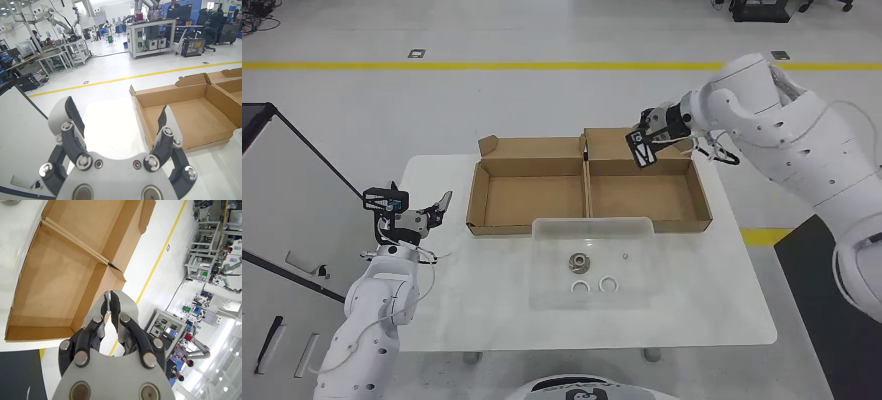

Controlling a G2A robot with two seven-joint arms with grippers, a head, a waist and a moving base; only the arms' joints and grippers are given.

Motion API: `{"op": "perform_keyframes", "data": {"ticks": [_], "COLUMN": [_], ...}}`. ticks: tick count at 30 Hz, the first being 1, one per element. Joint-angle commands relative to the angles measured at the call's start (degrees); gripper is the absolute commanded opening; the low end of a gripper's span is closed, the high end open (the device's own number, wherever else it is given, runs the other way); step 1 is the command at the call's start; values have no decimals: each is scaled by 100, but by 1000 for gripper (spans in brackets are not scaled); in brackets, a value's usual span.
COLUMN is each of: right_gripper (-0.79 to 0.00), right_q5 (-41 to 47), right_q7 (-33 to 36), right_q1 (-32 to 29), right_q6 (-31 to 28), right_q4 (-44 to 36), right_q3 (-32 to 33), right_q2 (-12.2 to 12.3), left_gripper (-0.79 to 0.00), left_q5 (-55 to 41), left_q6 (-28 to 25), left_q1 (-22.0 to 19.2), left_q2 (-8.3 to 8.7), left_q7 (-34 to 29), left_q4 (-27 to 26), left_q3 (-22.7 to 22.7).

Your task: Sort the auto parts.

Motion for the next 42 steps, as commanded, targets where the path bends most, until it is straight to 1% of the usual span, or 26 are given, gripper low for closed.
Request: {"op": "perform_keyframes", "data": {"ticks": [1, 5, 6, 18, 29, 33, 42], "right_gripper": [-785, -785, -785, -785, -785, -785, -785], "right_q5": [-65, -99, -107, -802, -1358, -1478, -1313], "right_q7": [-17, 13, 35, 151, -74, -46, 90], "right_q1": [136, 330, 334, -55, -245, -267, -410], "right_q6": [0, 0, 0, 0, 0, 0, 0], "right_q4": [147, 460, 527, 1230, 2080, 2381, 2958], "right_q3": [-361, -925, -968, -968, -968, -968, -968], "right_q2": [-74, -237, -277, -659, -976, -1094, -1345], "left_gripper": [0, 0, 0, 0, 0, 0, 0], "left_q5": [0, 0, 0, 0, 0, 0, 0], "left_q6": [0, 0, 0, 0, 0, 0, 0], "left_q1": [0, 0, 0, 0, 0, 0, 0], "left_q2": [0, 0, 0, 0, 0, 0, 0], "left_q7": [0, 0, 0, 0, 0, 0, 0], "left_q4": [0, 0, 0, 0, 0, 0, 0], "left_q3": [0, 0, 0, 0, 0, 0, 0]}}
